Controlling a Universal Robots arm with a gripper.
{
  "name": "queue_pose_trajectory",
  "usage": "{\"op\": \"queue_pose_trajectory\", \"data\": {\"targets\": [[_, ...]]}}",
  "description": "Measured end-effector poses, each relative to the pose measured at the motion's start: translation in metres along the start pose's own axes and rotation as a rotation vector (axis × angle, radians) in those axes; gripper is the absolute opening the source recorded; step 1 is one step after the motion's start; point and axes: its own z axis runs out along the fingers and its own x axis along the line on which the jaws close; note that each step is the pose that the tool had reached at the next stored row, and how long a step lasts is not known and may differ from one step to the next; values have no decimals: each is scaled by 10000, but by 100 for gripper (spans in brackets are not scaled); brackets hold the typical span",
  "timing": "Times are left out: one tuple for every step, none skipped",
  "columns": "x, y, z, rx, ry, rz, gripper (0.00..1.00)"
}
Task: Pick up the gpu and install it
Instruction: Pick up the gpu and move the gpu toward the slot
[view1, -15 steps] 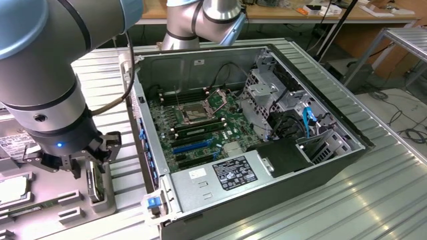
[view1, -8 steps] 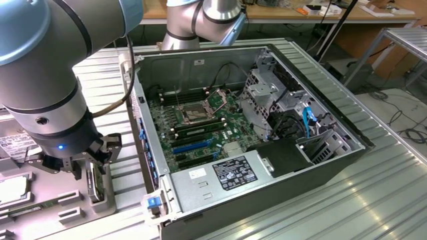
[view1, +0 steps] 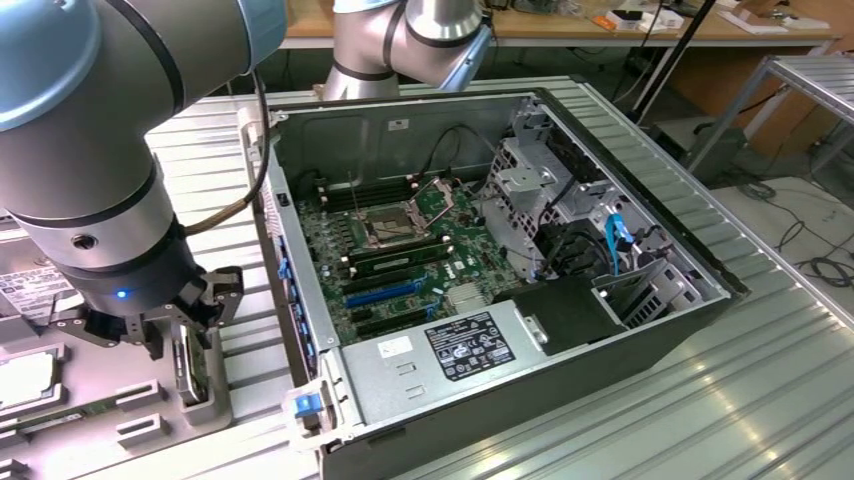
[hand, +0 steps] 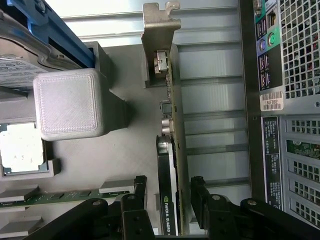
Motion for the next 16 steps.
{"op": "queue_pose_trajectory", "data": {"targets": [[0,0,0,0,0,1,47],[0,0,0,0,0,0,47],[0,0,0,1,0,1,47],[0,0,0,0,0,0,40],[0,0,0,0,0,0,40],[0,0,0,0,0,0,40],[0,0,0,0,0,1,40],[0,0,0,1,0,0,40],[0,0,0,0,0,0,40],[0,0,0,0,0,1,40],[0,0,0,0,0,0,38],[0,0,0,1,0,0,38],[0,0,0,0,0,0,31],[-1,1,1,-1,-1,1,31],[-9,1,2,-2,-1,1,31],[-18,2,1,0,2,1,31]]}}
